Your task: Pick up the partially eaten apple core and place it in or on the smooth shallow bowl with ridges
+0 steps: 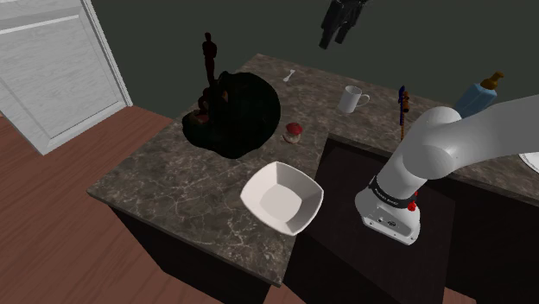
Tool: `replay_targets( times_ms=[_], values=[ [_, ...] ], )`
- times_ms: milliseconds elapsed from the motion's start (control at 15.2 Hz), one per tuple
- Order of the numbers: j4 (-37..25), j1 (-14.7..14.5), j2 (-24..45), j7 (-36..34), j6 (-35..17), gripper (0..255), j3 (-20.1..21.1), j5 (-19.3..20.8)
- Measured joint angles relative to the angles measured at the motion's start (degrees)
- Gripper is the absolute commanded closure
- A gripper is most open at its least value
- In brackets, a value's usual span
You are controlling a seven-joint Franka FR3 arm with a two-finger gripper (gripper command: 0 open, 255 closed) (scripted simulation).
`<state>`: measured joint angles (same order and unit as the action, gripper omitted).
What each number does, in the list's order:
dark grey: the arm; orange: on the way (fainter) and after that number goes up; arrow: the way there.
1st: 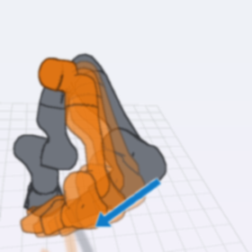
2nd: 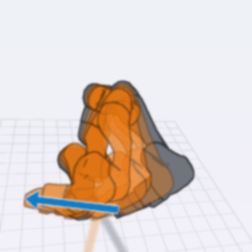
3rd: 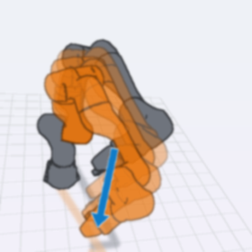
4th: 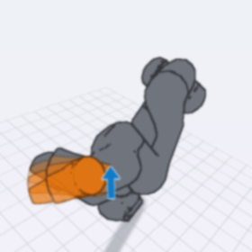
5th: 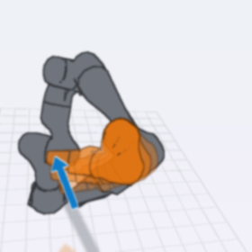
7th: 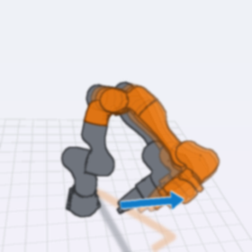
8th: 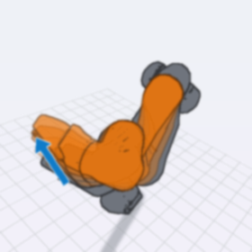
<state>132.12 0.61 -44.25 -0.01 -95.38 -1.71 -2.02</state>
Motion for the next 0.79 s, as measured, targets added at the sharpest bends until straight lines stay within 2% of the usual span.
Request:
replay_targets(
  times_ms=[132,330,792],
  values=[
    [0.9,0.0,0.0,-0.3,-0.9,0,0.3,0.1],
    [5.9,0.2,-0.5,-1.1,-5.3,0,1.6,0.8],
    [17.0,0.4,2.9,-4.9,-19.2,0,5.8,2.6]
  ],
)
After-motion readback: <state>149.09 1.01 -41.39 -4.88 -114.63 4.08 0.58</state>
